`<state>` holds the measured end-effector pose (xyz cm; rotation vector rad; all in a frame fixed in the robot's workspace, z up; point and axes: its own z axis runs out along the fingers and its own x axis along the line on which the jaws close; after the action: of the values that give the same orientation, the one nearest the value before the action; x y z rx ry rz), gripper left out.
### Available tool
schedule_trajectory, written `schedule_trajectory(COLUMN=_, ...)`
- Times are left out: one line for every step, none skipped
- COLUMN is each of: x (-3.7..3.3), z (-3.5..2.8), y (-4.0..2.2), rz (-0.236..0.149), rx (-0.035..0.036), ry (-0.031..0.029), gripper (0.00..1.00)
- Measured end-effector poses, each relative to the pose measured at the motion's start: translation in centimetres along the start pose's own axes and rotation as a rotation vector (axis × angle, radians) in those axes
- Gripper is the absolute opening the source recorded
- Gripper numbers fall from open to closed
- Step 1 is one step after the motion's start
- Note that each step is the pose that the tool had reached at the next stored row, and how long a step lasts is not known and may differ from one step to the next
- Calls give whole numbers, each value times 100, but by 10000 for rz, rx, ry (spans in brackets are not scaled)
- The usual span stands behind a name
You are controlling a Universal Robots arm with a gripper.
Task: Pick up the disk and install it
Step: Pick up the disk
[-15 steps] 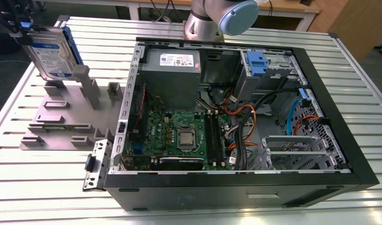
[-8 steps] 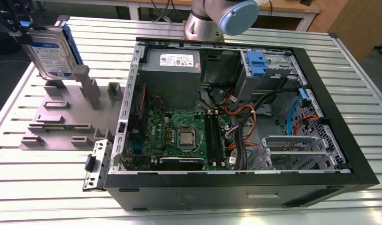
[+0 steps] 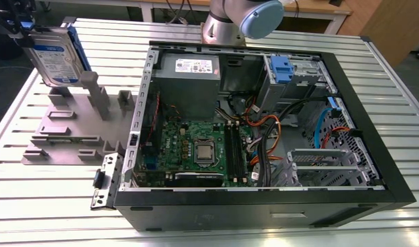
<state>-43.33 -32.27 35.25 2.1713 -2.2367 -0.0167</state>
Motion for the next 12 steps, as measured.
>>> schedule_trajectory(x=0, z=-3, y=0, rz=1, rx=1, ry=0, gripper=36)
schedule_trajectory(x=0, z=-6, y=0, rz=0, rx=2, ry=-1, gripper=36)
schedule_trajectory(x=0, z=-7, y=0, rz=0, rx=3, ry=-1, gripper=36)
schedule_trajectory(x=0, z=-8, y=0, rz=0, rx=3, ry=-2, gripper=36)
schedule_trajectory(x=0, z=-8, y=0, rz=1, rx=3, ry=-2, gripper=36)
schedule_trajectory(x=0, z=-13, y=0, rz=0, rx=1, ry=-1, gripper=36)
schedule_trajectory(x=0, z=-39, y=1, rz=0, rx=2, ry=-1, gripper=36)
schedule_trajectory(x=0, z=-40, y=1, rz=0, rx=2, ry=-1, gripper=36)
schedule_trajectory(x=0, z=-42, y=1, rz=0, rx=2, ry=-1, gripper=36)
schedule_trajectory(x=0, z=-44, y=1, rz=0, rx=1, ry=-1, gripper=36)
schedule_trajectory(x=0, z=-46, y=1, rz=0, rx=1, ry=0, gripper=36)
schedule_trajectory(x=1, z=-58, y=1, rz=1, rx=2, ry=-1, gripper=36)
